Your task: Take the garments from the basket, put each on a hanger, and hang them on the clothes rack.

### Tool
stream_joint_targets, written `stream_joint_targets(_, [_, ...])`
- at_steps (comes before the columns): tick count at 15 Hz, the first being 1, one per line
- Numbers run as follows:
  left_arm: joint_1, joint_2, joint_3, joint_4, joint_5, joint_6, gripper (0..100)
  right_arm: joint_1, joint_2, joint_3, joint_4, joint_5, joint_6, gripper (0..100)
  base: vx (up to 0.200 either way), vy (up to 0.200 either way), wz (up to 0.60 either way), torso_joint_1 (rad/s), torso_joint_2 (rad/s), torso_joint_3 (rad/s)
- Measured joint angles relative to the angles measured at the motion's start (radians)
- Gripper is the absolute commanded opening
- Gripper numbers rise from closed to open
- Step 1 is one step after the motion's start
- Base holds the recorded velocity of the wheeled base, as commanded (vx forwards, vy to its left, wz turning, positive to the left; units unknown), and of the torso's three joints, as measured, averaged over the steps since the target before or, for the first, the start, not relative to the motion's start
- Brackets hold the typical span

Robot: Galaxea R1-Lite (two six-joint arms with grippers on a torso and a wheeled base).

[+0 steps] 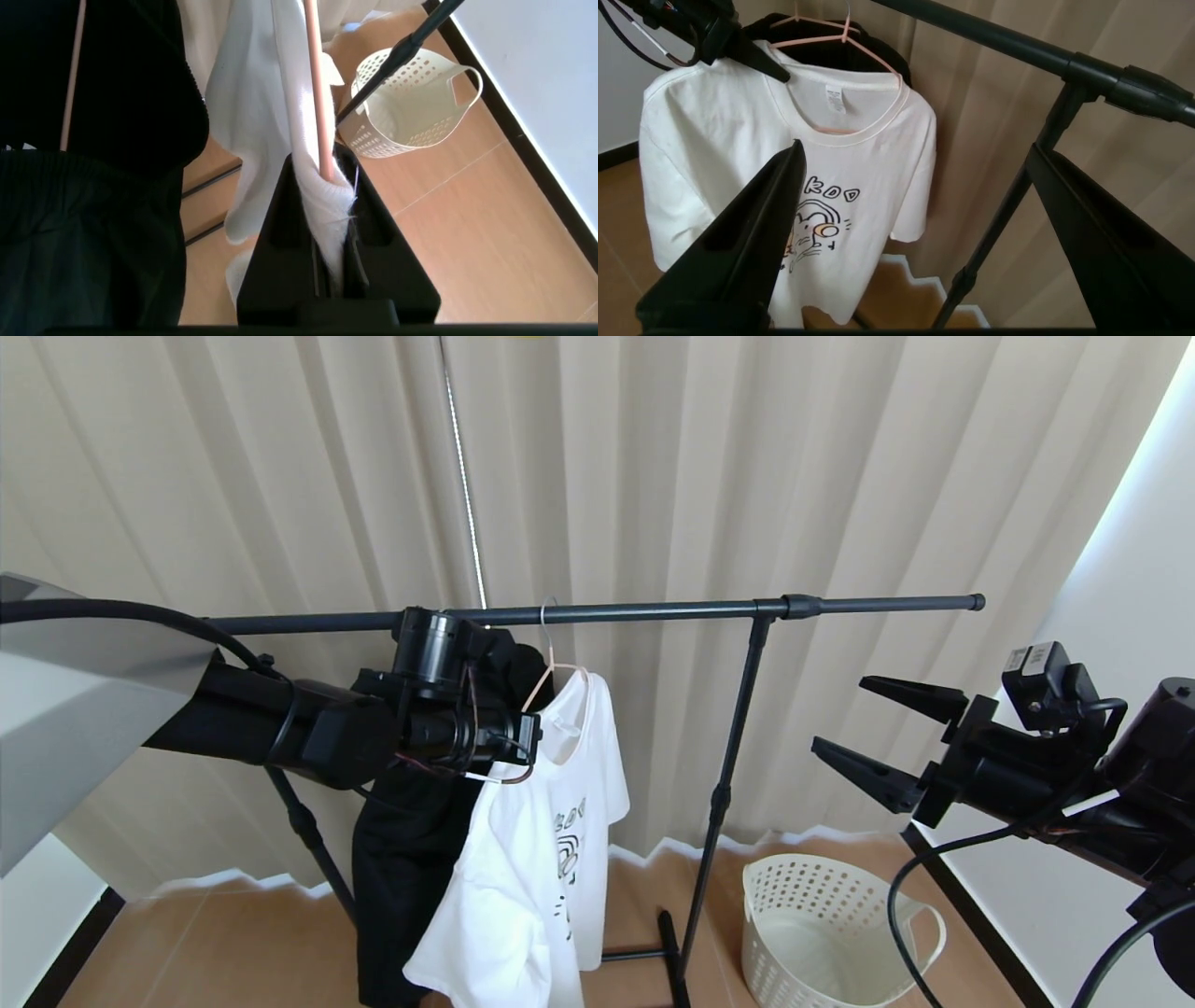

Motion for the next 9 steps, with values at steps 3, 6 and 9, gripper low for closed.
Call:
stream_joint_targets(3, [-0.001,0.014,-0.002,0.000,0.000,0.000,0,0.000,0.005,-0.001,0.000,0.000,0.000,100,0.000,0.000,0.00,0.000,0.00,0.000])
stream_joint_targets(6, [-0.001,0.021,-0.005,-0.001,0.000,-0.001,0,0.001,0.008,-0.001,0.000,0.000,-0.001,100,0.000,0.000,0.00,0.000,0.00,0.000])
stream_joint_targets(9, [-0.001,0.024,-0.008,-0.002,0.000,-0.001,100,0.000,0.010,-0.001,0.000,0.000,-0.001,100,0.000,0.000,0.00,0.000,0.00,0.000])
